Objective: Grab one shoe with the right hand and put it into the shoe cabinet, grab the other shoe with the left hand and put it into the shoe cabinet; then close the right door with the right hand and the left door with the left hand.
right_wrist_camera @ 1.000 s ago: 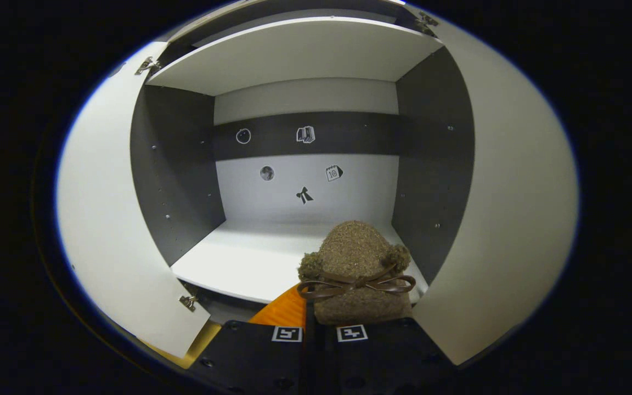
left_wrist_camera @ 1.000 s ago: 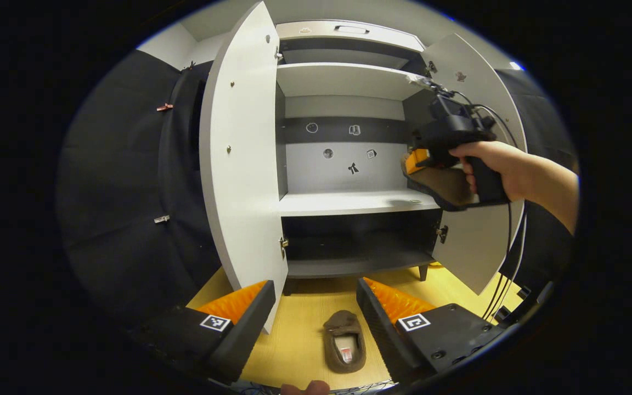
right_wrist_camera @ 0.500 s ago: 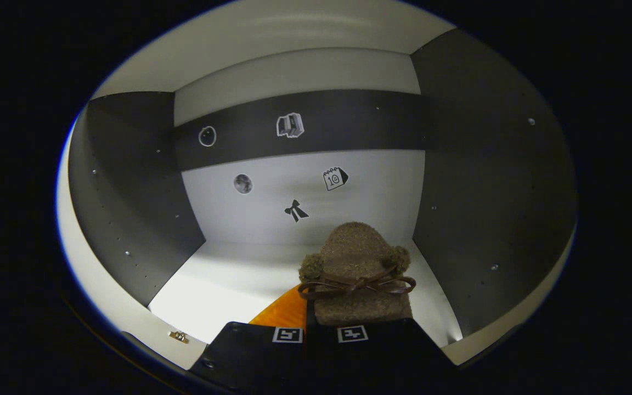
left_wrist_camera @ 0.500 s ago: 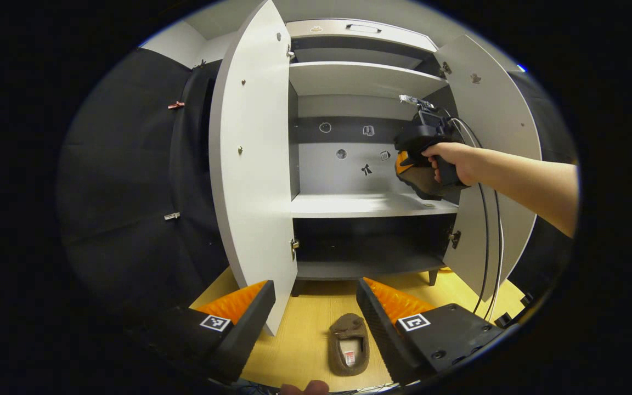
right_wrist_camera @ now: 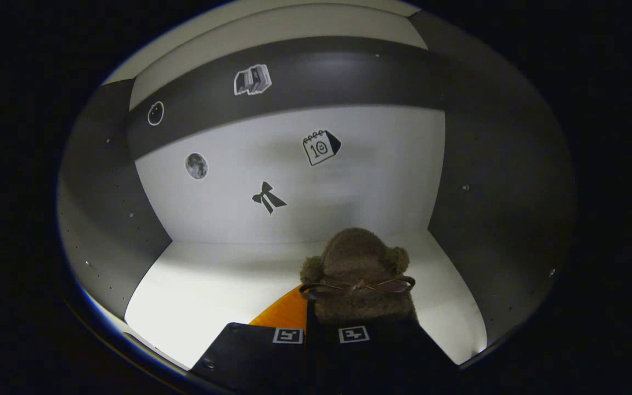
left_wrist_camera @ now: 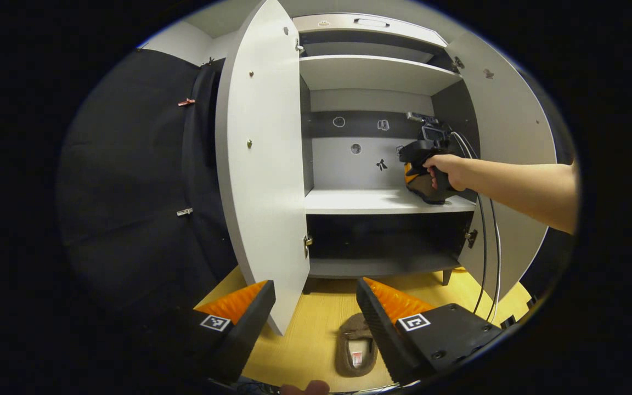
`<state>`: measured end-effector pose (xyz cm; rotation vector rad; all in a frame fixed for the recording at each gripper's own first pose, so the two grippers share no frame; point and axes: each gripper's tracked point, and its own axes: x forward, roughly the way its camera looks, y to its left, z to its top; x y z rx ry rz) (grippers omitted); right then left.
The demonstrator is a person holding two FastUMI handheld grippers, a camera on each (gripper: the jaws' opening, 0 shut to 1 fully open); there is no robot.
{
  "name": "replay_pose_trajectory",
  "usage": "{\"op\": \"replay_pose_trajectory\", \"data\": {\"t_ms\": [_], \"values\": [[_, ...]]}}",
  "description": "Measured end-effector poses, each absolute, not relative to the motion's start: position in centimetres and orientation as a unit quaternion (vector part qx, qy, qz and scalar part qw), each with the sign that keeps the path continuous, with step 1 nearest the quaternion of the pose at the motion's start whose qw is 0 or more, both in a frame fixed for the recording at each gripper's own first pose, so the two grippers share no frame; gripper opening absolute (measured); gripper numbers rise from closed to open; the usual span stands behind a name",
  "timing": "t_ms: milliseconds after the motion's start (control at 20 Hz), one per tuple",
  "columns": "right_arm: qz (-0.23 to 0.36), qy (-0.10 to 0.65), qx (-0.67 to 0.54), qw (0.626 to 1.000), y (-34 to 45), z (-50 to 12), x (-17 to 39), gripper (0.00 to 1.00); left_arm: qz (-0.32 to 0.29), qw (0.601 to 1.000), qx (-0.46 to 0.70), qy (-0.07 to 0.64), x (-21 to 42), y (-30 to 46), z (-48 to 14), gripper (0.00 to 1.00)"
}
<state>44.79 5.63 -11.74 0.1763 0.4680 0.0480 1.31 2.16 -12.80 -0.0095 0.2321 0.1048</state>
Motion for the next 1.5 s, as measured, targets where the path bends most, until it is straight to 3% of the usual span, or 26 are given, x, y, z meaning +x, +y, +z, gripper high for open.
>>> {"op": "replay_pose_trajectory", "data": {"t_ms": [300,350,400,450,600,650,850,1150,1500], "values": [[0.023,0.237,0.064,0.969,5.8,-11.6,43.7,0.16,0.054,0.992,-0.008,0.118,1.8,1.9,-12.9,0.95],[0.025,0.235,0.054,0.97,6.0,-11.6,43.4,0.12,0.05,0.992,-0.01,0.117,1.8,1.8,-12.8,0.95],[0.032,0.236,0.045,0.97,6.3,-11.3,42.8,0.21,0.047,0.992,-0.009,0.115,1.9,1.7,-12.7,0.95],[0.038,0.235,0.039,0.971,6.6,-11.2,42.4,0.36,0.043,0.993,-0.008,0.113,1.8,1.5,-12.7,0.95],[0.048,0.223,0.034,0.973,7.2,-9.9,40.5,0.57,0.031,0.994,-0.001,0.108,1.9,1.1,-12.5,0.95],[0.05,0.218,0.033,0.974,7.2,-9.4,39.7,0.72,0.028,0.994,0.0,0.106,1.8,1.0,-12.4,0.95],[0.049,0.189,0.041,0.98,6.8,-7.1,36.8,0.98,0.015,0.995,0.001,0.101,1.5,0.6,-12.4,0.95],[0.056,0.107,0.066,0.99,6.2,-1.2,30.7,0.98,-0.015,0.993,0.001,0.119,0.8,-0.2,-15.3,0.95],[0.062,0.024,0.092,0.994,4.5,4.6,20.2,0.98,-0.037,0.98,0.006,0.196,0.3,-0.4,-24.3,0.95]]}}
